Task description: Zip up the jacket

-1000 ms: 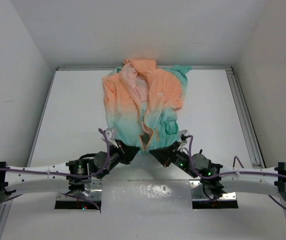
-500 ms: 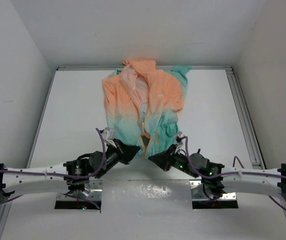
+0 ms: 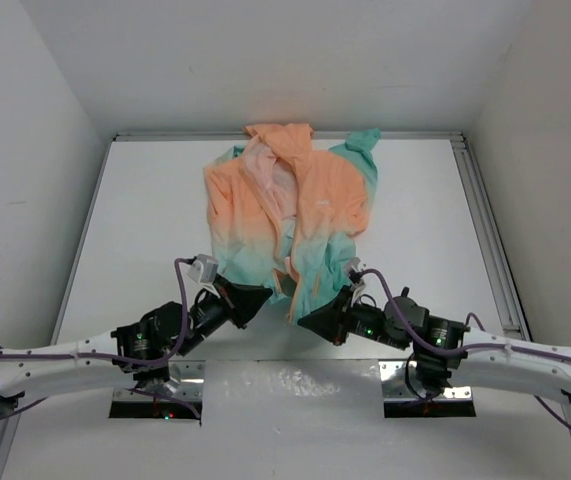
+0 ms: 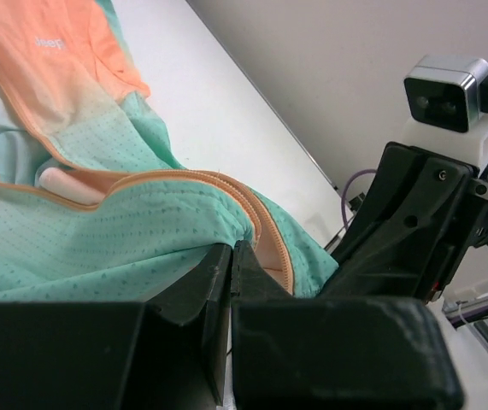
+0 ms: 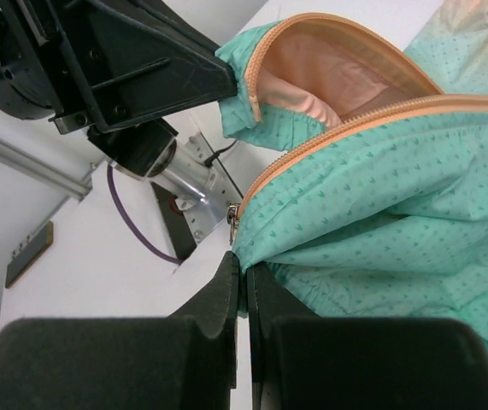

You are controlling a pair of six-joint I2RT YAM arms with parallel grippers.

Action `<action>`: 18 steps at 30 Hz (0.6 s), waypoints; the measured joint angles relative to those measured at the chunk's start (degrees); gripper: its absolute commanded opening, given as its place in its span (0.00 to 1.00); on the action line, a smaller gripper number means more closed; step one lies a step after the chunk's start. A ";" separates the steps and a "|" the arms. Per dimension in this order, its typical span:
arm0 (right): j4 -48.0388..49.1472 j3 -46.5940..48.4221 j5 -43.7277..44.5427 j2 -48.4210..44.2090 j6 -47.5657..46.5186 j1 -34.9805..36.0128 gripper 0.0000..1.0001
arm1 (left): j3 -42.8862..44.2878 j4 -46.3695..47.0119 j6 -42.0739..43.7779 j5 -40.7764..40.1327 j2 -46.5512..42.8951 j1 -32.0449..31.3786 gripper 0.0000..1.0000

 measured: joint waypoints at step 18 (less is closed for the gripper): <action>-7.32 2.14 -1.22 -5.11 -7.58 0.00 0.00 | -4.70 4.61 -1.33 10.38 -3.13 1.29 0.00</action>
